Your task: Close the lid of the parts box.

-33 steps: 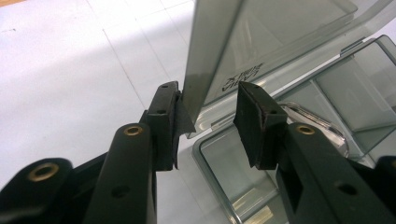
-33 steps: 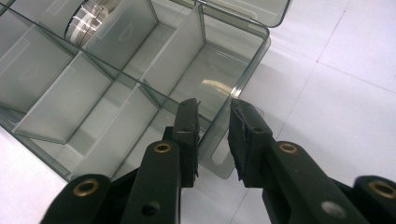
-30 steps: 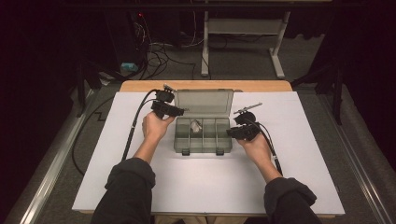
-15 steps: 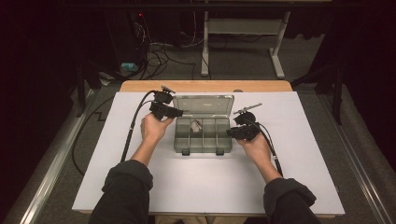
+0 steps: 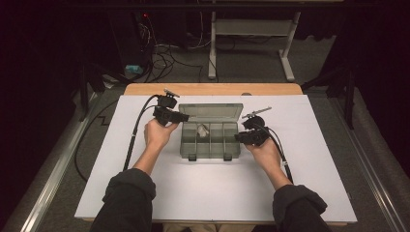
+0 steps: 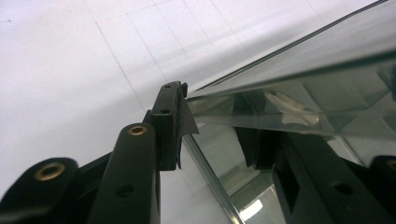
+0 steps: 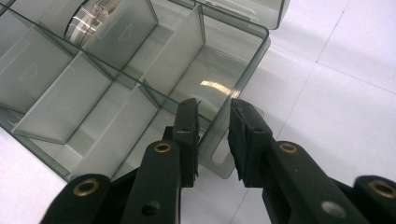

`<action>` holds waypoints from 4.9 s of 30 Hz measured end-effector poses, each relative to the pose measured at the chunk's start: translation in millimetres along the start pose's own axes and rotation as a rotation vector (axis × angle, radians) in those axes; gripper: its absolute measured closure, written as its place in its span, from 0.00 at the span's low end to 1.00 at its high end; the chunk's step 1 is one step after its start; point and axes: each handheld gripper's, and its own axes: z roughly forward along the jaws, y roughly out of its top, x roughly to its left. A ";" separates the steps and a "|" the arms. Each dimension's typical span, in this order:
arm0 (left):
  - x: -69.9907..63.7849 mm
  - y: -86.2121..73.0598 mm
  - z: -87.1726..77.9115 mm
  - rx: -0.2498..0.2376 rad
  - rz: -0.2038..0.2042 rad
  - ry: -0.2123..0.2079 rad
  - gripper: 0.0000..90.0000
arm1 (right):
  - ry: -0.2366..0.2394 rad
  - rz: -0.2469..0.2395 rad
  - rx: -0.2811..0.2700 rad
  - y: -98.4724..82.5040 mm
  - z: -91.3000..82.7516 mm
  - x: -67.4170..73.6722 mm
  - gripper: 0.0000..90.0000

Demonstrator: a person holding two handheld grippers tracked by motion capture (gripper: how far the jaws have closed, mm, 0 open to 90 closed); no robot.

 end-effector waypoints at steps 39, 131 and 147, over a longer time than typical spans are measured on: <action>-0.5 -19.5 -12.3 -0.041 -0.007 -0.070 0.67 | 0.067 -0.045 -0.055 -5.0 -2.6 -1.1 0.68; 7.6 -73.6 -36.8 -0.082 0.021 -0.080 0.75 | 0.143 -0.045 -0.114 -27.9 -22.6 -11.4 0.97; -24.0 -68.8 -45.0 -0.107 0.128 -0.090 0.73 | 0.149 -0.047 -0.100 -30.8 -18.3 -10.8 0.97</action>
